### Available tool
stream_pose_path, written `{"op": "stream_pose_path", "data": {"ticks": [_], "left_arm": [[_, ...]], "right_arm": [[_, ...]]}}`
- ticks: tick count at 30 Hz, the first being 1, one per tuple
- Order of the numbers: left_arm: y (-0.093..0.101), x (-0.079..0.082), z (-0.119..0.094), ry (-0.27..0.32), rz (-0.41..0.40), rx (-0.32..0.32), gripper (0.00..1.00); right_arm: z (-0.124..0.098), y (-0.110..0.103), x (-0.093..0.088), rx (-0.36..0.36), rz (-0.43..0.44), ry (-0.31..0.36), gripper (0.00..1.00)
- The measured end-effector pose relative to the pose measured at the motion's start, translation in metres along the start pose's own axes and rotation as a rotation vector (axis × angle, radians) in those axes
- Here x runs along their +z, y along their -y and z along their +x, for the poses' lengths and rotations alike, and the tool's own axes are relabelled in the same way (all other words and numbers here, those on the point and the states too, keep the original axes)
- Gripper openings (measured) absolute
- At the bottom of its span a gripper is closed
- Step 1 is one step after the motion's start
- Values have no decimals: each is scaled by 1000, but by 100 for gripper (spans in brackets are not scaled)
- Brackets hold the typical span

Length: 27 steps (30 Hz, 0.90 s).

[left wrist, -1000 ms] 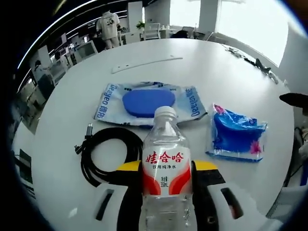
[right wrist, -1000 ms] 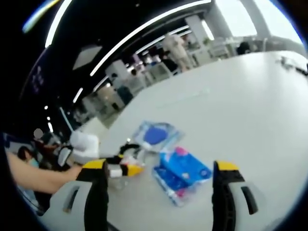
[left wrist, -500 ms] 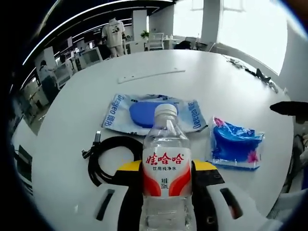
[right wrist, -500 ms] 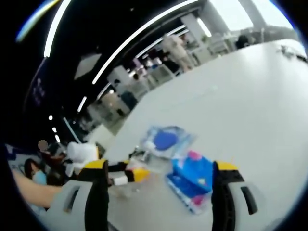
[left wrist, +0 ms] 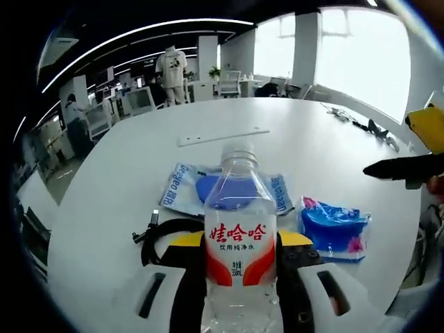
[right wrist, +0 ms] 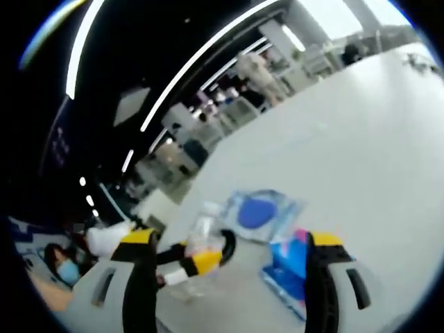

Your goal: Arrange the tabletop items into an orderly group along one side of the table until the central work area is clear of visible clutter.

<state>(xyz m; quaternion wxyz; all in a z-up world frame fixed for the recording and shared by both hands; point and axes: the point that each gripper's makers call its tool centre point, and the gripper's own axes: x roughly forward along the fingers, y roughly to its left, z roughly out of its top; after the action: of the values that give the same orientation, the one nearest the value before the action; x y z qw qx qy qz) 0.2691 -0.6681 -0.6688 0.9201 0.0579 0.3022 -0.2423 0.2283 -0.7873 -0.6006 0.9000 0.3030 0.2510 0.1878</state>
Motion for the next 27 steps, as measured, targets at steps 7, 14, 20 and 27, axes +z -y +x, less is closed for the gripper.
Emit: {"op": "stream_pose_path", "data": {"ticks": [7,14,20,27], "left_arm": [[4,13,-10,63,0,-4,36],[13,20,-16,93,5,-26,36],[22,25,-23,118,12,-51,36],[27,34,-32,150,10,-72,36]], "right_arm": [[11,-11,1,35,-21,-15,85],[23,-27,12,76,-46,-6,85],[38,-39,16,107,-116,-16,83],[48,-60,20,160,-161,-9,83]]}}
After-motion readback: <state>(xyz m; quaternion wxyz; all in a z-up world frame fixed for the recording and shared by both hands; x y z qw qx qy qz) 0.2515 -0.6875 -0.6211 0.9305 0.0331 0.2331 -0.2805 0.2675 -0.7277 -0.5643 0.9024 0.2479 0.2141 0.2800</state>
